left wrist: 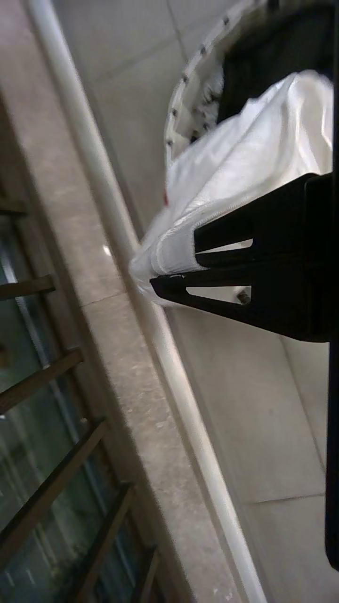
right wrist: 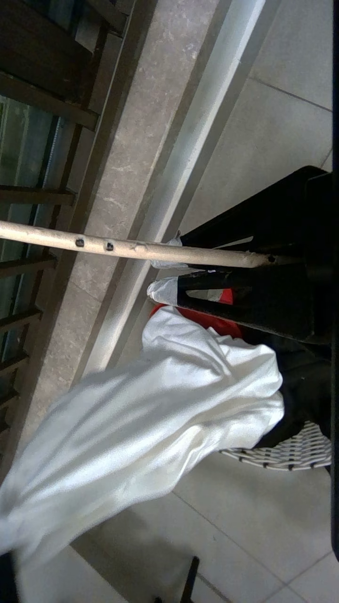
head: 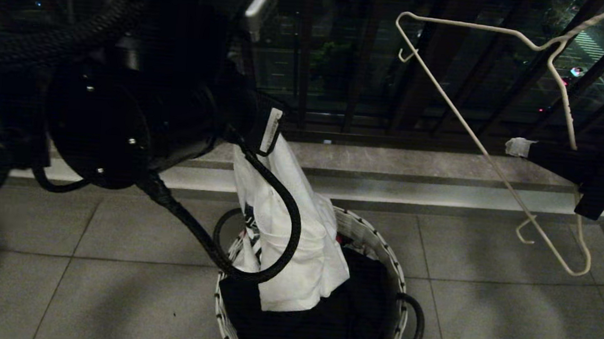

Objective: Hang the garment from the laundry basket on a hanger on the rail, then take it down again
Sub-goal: Pick up clothes from the basket

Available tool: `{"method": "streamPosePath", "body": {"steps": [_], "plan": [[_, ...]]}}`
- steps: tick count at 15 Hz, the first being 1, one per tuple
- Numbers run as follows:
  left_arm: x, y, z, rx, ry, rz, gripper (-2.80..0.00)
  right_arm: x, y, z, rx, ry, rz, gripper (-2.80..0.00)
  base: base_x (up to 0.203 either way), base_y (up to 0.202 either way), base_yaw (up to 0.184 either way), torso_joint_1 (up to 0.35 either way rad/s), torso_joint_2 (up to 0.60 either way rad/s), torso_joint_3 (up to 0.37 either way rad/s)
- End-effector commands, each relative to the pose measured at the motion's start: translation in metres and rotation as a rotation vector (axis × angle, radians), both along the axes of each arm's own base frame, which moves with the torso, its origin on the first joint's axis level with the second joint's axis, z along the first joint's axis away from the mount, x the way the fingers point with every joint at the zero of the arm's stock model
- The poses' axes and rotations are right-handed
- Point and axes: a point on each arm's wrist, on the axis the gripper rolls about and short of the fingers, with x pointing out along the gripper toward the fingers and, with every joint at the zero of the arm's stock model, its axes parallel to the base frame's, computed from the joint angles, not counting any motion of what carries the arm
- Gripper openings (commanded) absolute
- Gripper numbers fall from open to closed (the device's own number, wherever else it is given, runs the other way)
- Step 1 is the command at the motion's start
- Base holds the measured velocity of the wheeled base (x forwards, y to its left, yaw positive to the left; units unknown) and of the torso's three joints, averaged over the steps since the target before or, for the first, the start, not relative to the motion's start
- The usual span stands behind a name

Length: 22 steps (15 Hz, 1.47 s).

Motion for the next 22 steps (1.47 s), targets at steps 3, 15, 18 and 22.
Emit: {"method": "streamPosePath", "body": {"steps": [3, 15, 18, 22], "plan": [[-0.020, 0.008, 0.015, -0.022, -0.044, -0.035, -2.80, -0.003, -0.001, 0.003, 0.004, -0.015, 0.002, -2.80, 0.000, 0.000, 0.000, 0.000, 0.00, 0.000], [-0.034, -0.005, 0.006, -0.296, 0.092, -0.242, -2.80, -0.001, -0.002, 0.003, 0.006, -0.010, -0.006, -2.80, 0.000, 0.000, 0.000, 0.000, 0.00, 0.000], [-0.030, -0.006, -0.003, -0.374, 0.183, -0.343, -2.80, 0.004, -0.001, 0.001, 0.004, 0.004, -0.006, -2.80, 0.000, 0.000, 0.000, 0.000, 0.00, 0.000], [-0.011, -0.009, -0.013, -0.359, 0.213, -0.340, -2.80, 0.005, -0.001, -0.001, 0.004, 0.009, -0.006, -2.80, 0.000, 0.000, 0.000, 0.000, 0.00, 0.000]]}}
